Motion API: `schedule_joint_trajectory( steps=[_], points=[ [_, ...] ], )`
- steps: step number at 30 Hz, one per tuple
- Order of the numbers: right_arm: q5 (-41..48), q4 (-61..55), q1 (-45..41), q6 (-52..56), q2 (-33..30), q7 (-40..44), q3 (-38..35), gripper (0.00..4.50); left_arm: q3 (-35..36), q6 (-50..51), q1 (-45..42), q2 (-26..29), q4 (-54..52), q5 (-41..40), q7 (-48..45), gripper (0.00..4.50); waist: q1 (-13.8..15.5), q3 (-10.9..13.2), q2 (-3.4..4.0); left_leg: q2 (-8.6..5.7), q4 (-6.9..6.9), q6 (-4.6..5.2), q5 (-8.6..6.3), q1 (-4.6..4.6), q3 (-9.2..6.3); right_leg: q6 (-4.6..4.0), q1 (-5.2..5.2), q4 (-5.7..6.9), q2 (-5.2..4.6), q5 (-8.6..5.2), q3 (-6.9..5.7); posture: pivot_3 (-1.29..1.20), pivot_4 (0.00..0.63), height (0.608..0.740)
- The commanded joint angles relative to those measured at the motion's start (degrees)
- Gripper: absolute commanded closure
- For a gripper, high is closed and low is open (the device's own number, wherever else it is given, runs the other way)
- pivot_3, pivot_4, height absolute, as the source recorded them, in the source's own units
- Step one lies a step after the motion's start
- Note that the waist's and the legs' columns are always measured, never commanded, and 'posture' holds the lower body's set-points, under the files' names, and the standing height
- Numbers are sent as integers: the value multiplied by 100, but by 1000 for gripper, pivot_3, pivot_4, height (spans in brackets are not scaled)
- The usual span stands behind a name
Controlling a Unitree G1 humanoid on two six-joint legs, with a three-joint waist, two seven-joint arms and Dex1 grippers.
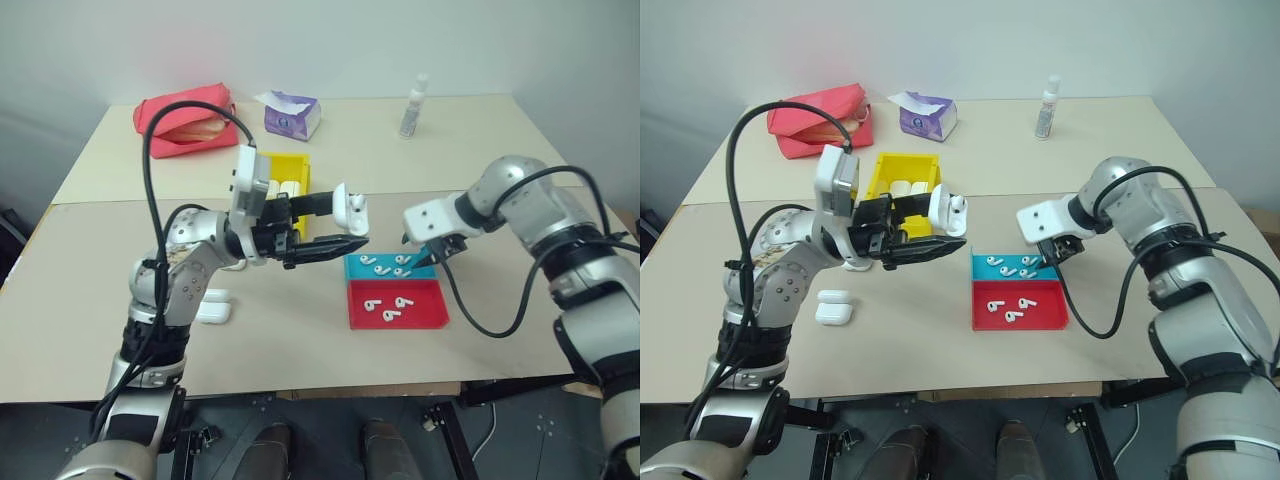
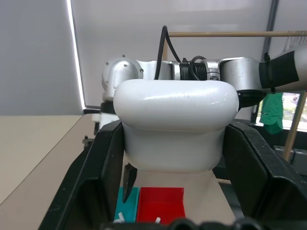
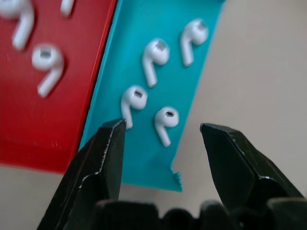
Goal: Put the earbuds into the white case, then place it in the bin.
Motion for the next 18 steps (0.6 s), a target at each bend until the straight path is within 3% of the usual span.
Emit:
schedule_joint_trajectory(
  steps=[1,18],
  points=[
    [-468,760,-414,-640,254,-317,-16,1546,201,83,84,98,-350,-208,184,1728,-2,0,0,-1,-1,-1,1,0,-1,0,-1,0,0,0,0,0,150,740],
    [-1113,1812,-769,-1073,855,-819,-259,1546,283,173,353,282,-770,-382,603,1728,-123,-1,1,4,-6,-9,5,5,-4,-1,2,5,4,1,0,0,150,740]
  ],
)
